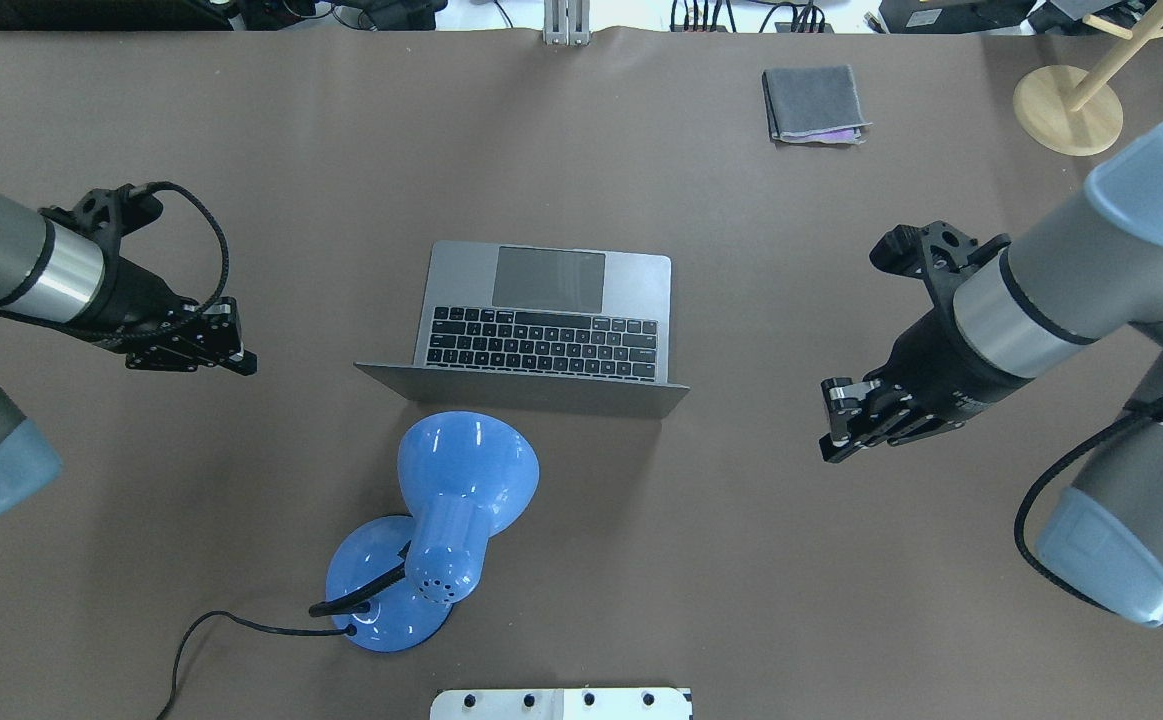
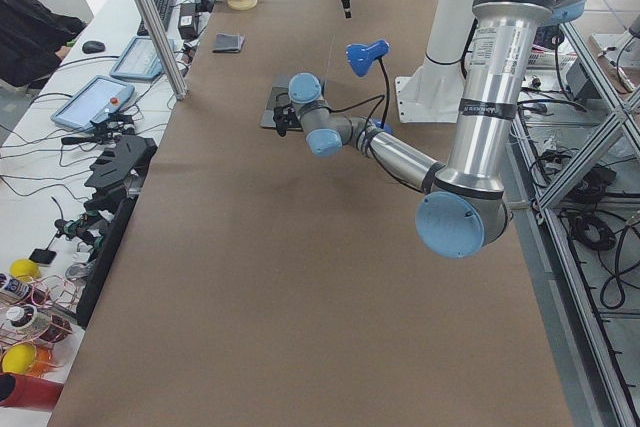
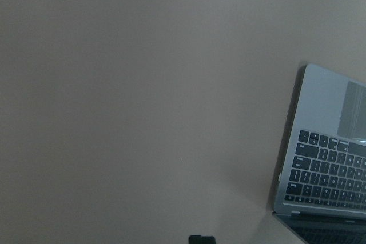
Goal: Close laptop
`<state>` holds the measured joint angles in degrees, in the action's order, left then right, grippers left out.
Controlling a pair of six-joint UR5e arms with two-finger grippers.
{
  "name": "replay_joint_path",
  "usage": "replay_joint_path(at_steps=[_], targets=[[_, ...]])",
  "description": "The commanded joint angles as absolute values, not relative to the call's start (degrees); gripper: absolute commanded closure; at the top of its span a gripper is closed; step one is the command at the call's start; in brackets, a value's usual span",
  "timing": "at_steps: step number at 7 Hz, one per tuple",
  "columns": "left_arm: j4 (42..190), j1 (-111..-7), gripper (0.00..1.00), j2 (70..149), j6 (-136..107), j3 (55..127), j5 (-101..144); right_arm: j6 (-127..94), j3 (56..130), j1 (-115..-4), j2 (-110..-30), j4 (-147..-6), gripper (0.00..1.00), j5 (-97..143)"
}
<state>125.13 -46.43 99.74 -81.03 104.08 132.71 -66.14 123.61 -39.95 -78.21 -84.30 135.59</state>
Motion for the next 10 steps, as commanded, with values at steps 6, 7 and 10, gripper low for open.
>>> replay_joint_path(at_steps=[6,7,10], targets=[[124.7,-34.5,1.0,106.3,-99.1,106.0,125.3,-76.8,115.9,-27.3,-65.9,-81.2,1.0,122.6],[124.7,-34.4,1.0,106.3,-99.3,106.1,125.2,-76.8,114.1,-27.7,-64.2,-81.3,1.0,121.1],[124.7,-34.4,1.0,110.2,-100.9,105.0,124.7,-76.9,110.6,-31.0,-60.4,-81.4,1.0,121.1]])
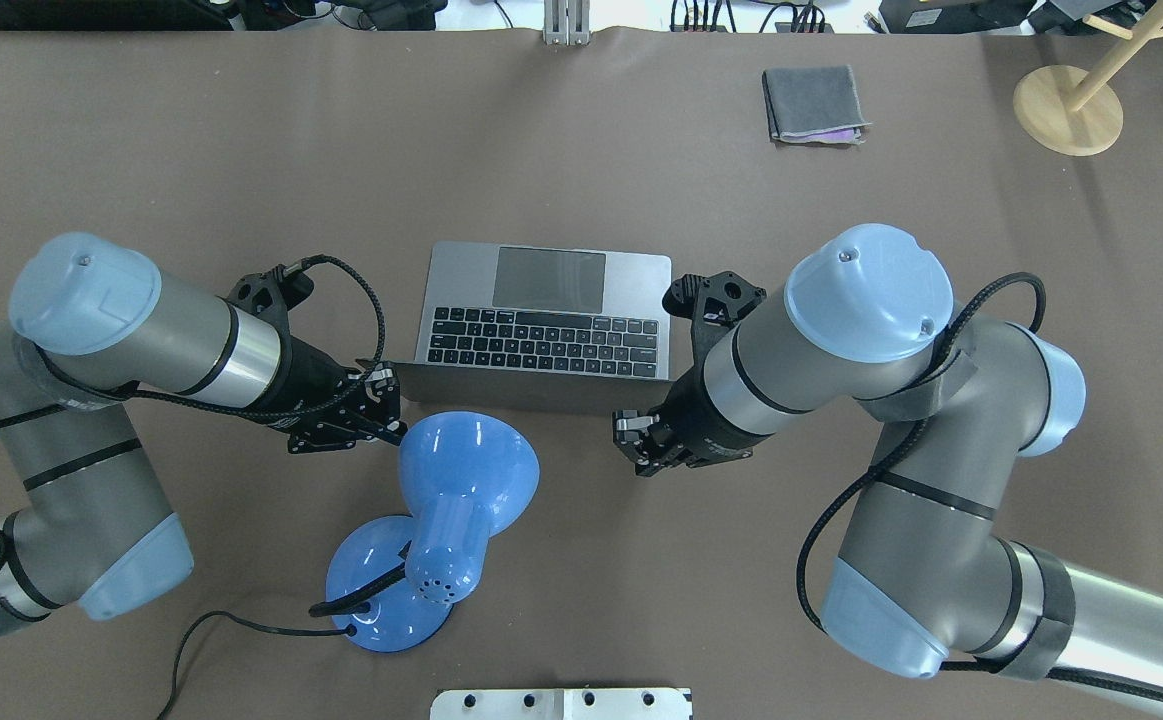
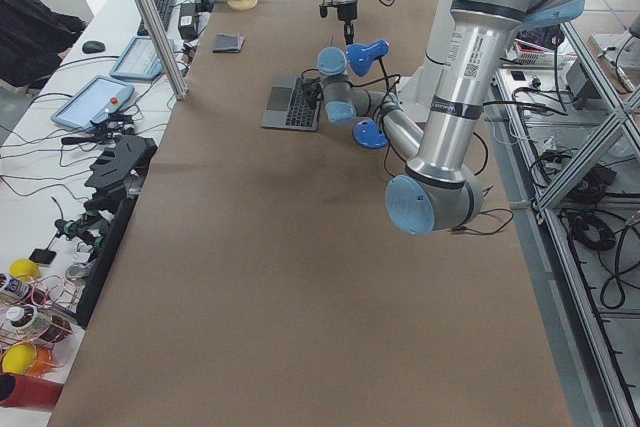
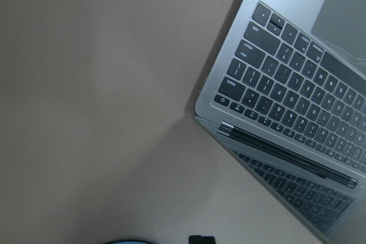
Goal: Close laptop
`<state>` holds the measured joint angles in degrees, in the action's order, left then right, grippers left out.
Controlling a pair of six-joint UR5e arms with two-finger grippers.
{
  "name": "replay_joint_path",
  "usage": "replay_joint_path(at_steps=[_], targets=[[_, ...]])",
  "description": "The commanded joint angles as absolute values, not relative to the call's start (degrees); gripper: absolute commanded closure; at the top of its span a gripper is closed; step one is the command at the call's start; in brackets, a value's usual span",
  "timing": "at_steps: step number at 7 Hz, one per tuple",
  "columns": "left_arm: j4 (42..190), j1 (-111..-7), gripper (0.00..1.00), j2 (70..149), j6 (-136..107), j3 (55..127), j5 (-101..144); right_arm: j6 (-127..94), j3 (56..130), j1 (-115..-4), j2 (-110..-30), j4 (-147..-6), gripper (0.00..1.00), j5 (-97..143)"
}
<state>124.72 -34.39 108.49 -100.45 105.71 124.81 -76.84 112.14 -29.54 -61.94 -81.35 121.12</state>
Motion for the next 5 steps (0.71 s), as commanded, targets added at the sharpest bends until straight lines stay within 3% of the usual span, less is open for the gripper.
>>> replay_joint_path(at_steps=[1,5], targets=[[124.8,-34.4,1.0,113.5,-100.9,102.8,124.8,-76.8,110.0,-32.2,-60.1,-81.4,1.0,121.1],[124.7,-39.7,1.0,117.7,-100.1,100.0,124.9,-76.8,106.4,-35.3,-56.8,-81.4,1.0,121.7]])
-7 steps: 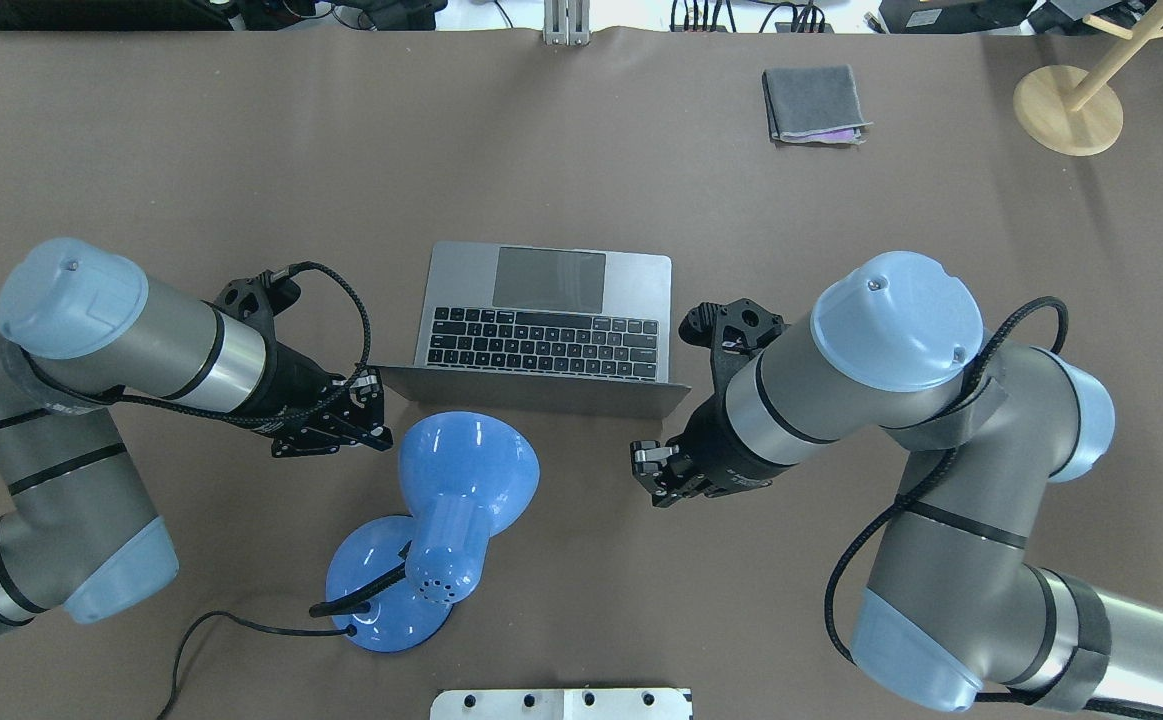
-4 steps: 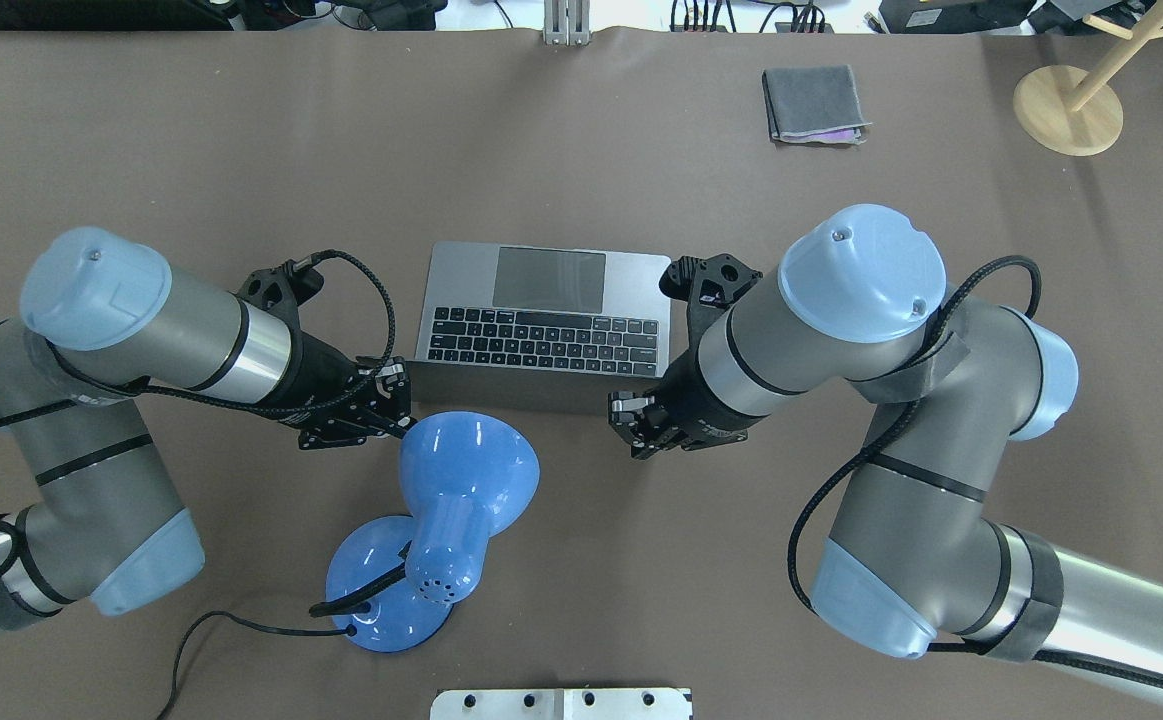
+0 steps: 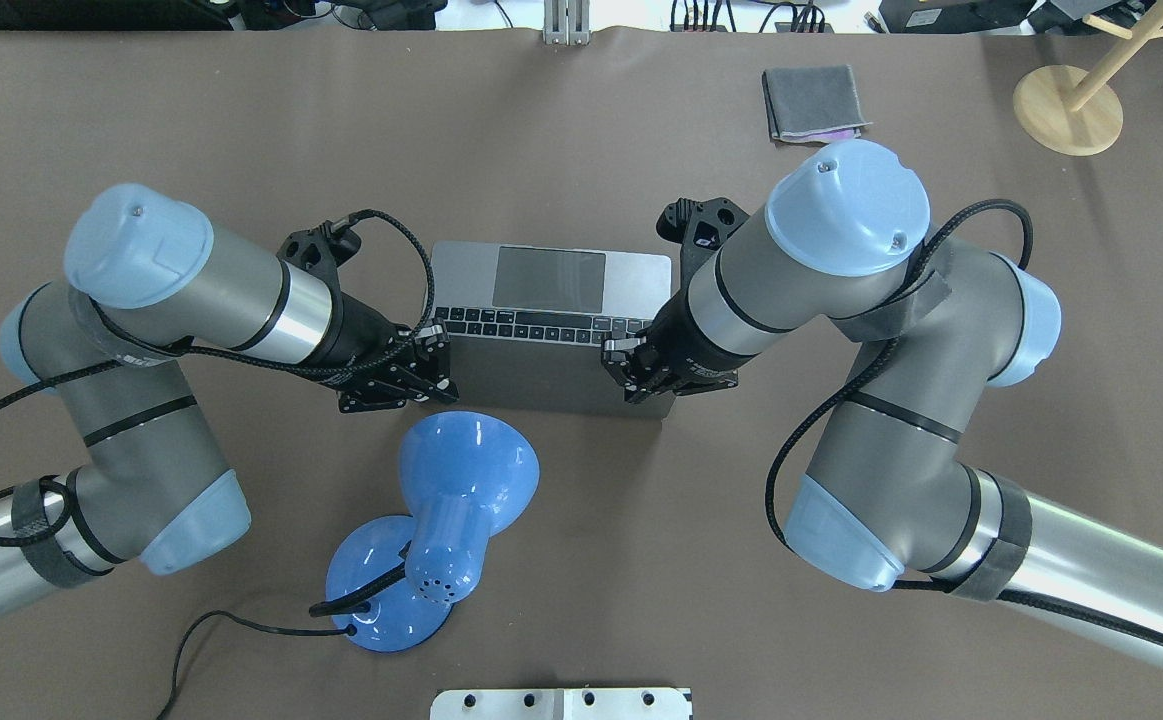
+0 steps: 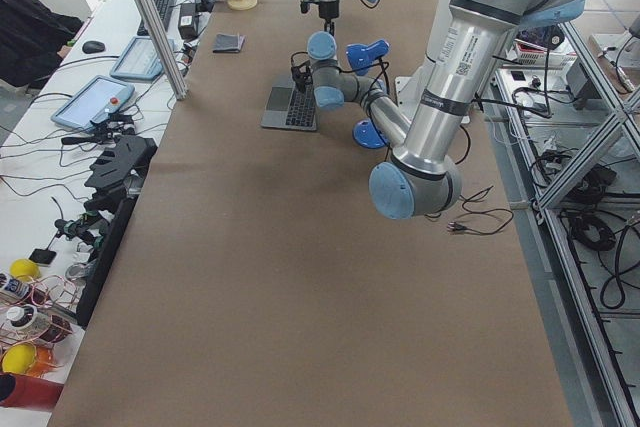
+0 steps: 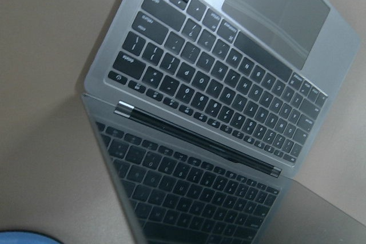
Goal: Close laptop
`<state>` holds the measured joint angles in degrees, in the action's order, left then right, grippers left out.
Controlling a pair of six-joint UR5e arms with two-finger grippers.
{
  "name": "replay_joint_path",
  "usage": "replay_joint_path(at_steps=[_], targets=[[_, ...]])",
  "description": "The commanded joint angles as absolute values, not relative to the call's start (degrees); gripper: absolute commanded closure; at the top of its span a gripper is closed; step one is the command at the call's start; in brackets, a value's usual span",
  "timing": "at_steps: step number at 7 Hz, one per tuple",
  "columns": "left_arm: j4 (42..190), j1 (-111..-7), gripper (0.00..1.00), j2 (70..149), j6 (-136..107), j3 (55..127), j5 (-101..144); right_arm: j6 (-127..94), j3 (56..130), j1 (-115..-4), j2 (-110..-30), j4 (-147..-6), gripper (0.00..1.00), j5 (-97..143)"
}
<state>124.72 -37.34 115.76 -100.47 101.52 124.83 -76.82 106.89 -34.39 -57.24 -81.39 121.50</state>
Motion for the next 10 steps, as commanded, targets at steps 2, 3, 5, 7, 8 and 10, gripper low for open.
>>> replay_joint_path(at_steps=[2,3,5,7,8,10], targets=[[125.4,-40.5,1.0,120.7,-99.7,95.1,122.9,-76.7,102.2,-36.6,-54.0,-80.5,1.0,121.7],[125.2,-40.5,1.0,122.4,-98.2,92.3,120.3,-76.7,97.4,-37.0,-52.1,-77.3,1.0,121.7],[125.4,-40.5,1.0,125.1,-98.0,87.9,119.9,-76.6,87.9,-38.1,-47.8,-73.3,1.0,121.7],[126.6,-40.5,1.0,127.8,-97.3,82.2,117.3,-76.2,81.2,-39.4,-44.3,-72.6,1.0,121.7],[128.7,-40.4,1.0,128.2,-96.9,78.8,117.2,-76.0,79.6,-39.5,-43.9,-72.5,1.0,121.7],[130.1,-40.3,1.0,129.1,-96.8,74.6,117.2,-76.0,72.7,-39.4,-43.6,-65.3,1.0,121.6]])
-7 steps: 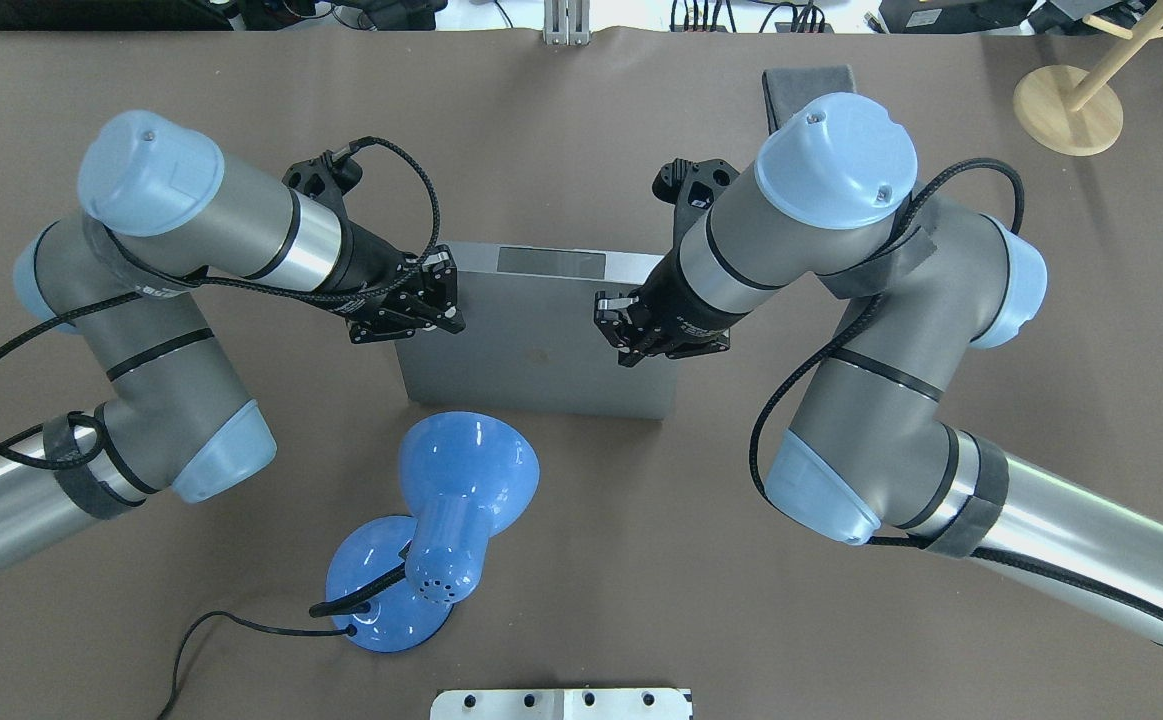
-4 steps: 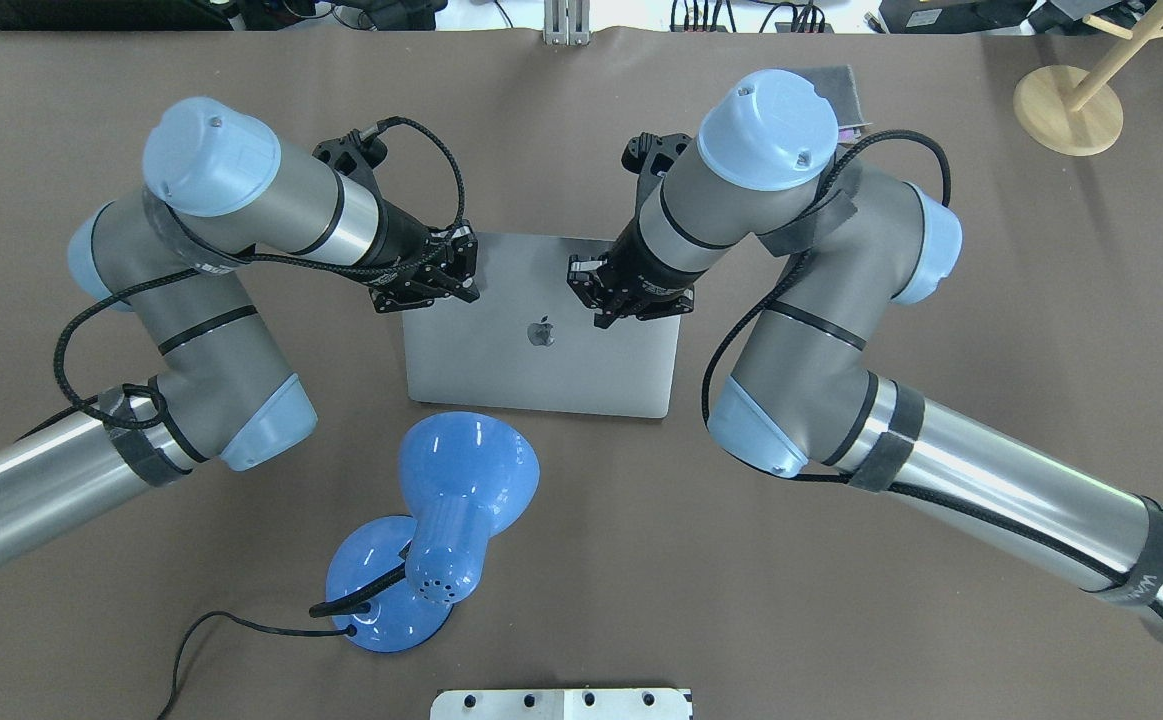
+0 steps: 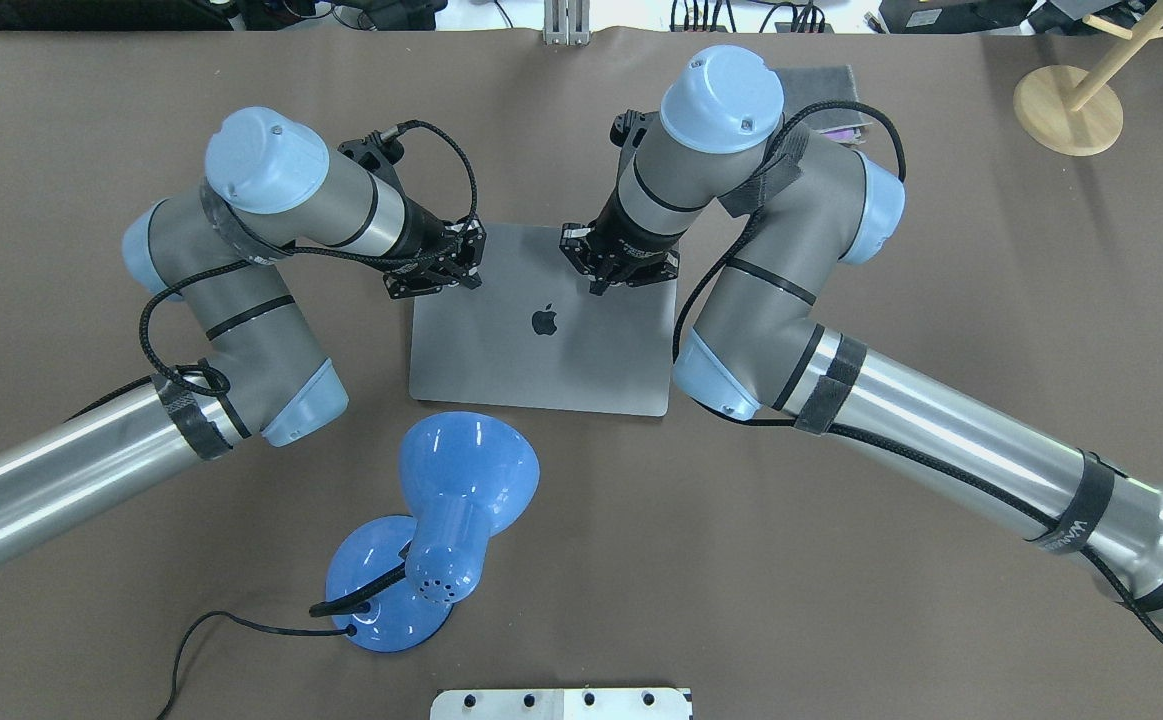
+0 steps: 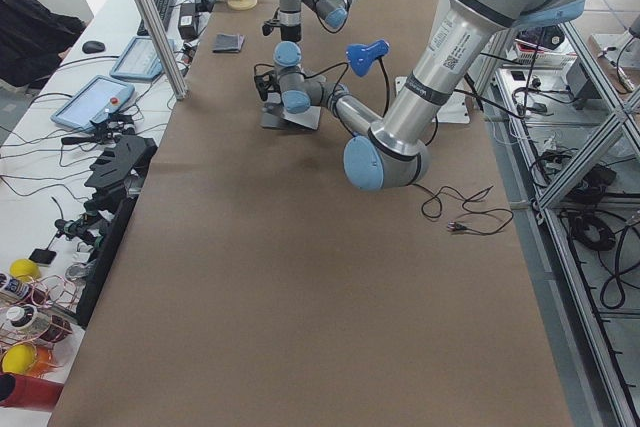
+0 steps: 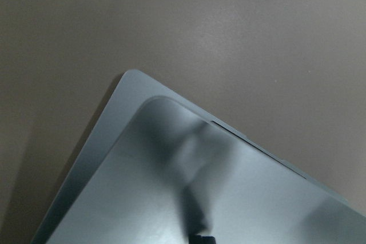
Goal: Close laptop
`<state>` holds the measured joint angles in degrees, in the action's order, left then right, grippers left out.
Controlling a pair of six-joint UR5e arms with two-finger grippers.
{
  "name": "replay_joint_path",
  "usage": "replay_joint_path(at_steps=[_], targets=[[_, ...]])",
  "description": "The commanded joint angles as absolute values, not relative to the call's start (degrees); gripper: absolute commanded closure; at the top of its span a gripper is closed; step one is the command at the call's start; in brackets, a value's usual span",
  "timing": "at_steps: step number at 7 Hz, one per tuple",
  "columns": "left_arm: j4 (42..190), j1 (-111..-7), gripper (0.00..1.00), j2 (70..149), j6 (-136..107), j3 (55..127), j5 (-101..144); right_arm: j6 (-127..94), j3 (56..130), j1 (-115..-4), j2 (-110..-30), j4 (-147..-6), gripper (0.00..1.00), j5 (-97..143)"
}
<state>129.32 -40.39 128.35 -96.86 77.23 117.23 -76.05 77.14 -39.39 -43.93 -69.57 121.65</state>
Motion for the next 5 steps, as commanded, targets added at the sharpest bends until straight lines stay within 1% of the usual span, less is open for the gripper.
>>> replay_joint_path(at_steps=[1,3,5], targets=[[130.1,-40.3,1.0,129.7,-96.9,73.6,117.2,-76.1,70.0,-39.4,-43.5,-63.2,1.0,121.4],[130.1,-40.4,1.0,130.2,-96.9,73.6,117.2,-76.0,66.3,-39.1,-42.0,-63.0,1.0,121.2],[130.1,-40.4,1.0,130.3,-96.9,73.6,117.2,-76.0,65.6,-38.8,-41.9,-62.8,1.0,121.2]])
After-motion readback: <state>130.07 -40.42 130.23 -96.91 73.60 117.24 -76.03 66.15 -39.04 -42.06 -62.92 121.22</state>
